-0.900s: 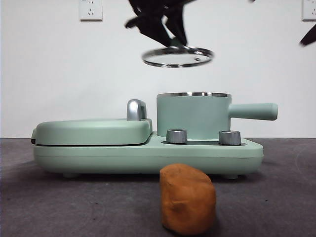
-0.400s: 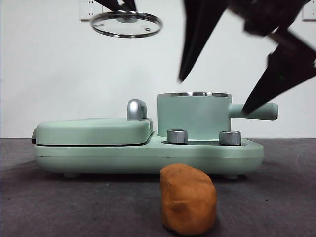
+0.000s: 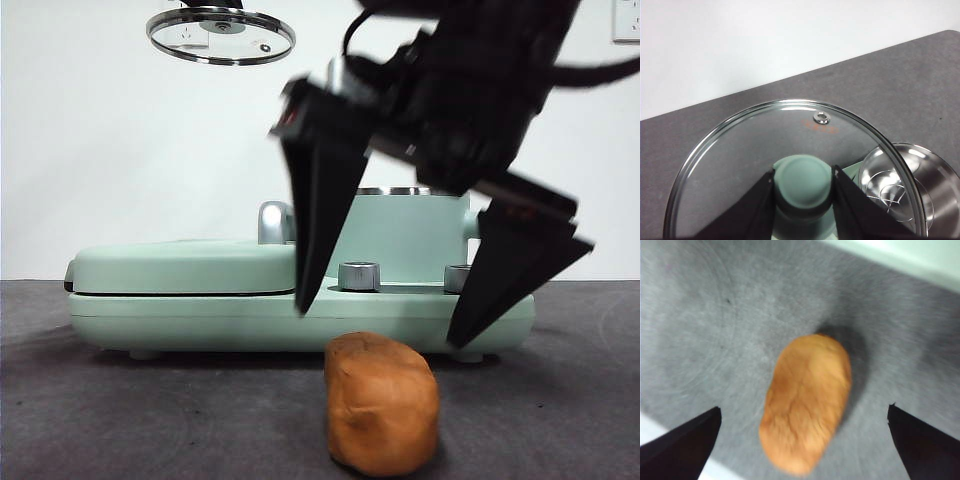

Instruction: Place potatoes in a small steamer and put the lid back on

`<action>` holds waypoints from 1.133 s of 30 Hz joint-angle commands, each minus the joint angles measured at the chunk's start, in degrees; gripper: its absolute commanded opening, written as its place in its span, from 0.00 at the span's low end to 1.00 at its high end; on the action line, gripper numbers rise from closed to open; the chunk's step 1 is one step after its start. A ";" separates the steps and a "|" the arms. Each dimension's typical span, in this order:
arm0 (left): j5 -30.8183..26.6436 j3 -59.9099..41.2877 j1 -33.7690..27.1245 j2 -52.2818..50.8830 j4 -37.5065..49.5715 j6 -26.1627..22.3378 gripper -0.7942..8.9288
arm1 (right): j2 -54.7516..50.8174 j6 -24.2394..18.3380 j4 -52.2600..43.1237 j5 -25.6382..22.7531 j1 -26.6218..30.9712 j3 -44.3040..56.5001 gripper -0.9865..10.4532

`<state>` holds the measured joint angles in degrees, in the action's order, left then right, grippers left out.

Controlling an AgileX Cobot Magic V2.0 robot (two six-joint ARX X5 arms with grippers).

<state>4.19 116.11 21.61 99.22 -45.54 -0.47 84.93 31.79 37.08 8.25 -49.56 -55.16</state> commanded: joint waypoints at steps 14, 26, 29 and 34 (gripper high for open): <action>0.00 1.99 -0.04 -0.31 0.83 -0.63 0.10 | 9.03 0.11 -2.12 -0.79 -3.17 -1.79 0.18; 0.00 1.99 -1.97 -0.31 -0.55 -1.44 0.10 | 9.05 -10.67 16.15 -2.78 0.28 -24.00 0.17; 0.00 1.99 -2.47 -0.31 -0.87 -1.44 0.10 | 9.07 -13.81 18.75 -2.80 4.11 -30.88 0.17; 0.00 1.99 -2.60 -0.31 -0.96 -1.44 0.10 | 10.80 -18.23 20.81 -2.73 11.67 -40.83 0.17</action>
<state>4.21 116.11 18.76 99.22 -48.01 -0.93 93.89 16.38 57.45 5.78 -38.22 -94.11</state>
